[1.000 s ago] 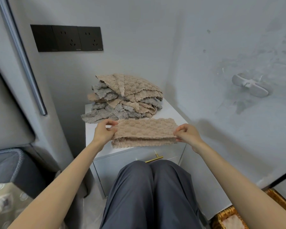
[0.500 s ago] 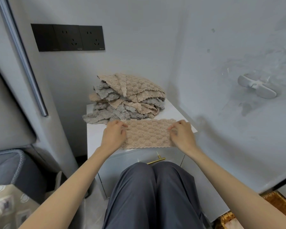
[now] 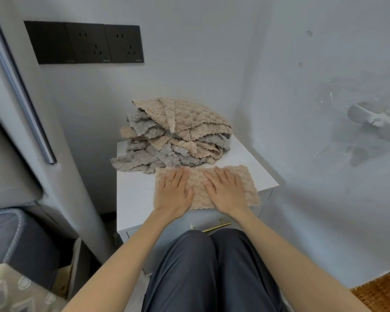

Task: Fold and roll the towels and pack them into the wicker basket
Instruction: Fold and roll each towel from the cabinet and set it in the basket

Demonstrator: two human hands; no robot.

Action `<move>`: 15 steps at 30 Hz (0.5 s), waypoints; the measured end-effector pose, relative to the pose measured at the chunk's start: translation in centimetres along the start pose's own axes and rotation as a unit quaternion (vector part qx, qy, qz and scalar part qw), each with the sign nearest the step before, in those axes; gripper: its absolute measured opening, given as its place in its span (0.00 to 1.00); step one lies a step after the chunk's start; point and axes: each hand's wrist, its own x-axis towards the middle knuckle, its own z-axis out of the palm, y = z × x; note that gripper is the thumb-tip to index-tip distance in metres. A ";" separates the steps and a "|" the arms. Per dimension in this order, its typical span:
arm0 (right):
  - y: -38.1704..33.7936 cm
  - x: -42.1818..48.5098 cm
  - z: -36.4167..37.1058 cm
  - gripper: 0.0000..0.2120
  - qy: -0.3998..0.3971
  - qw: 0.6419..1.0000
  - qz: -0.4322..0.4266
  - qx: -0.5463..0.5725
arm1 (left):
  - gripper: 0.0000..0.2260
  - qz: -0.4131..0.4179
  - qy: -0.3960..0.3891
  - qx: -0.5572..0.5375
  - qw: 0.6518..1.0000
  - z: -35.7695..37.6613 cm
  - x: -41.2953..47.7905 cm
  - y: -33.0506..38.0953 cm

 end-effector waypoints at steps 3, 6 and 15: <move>1.8 0.1 -0.4 0.24 -0.003 0.998 0.056 0.012 | 0.26 -0.044 0.000 -0.024 0.999 -0.5 -0.4 -2.2; 3.2 -0.1 -0.9 0.25 -0.001 0.995 0.103 0.015 | 0.27 -0.062 -0.015 -0.035 0.997 -1.1 -0.7 -3.4; 3.6 -1.0 -4.1 0.23 0.075 0.982 0.171 0.025 | 0.27 -0.066 -0.007 -0.028 0.997 -2.3 -0.9 -2.7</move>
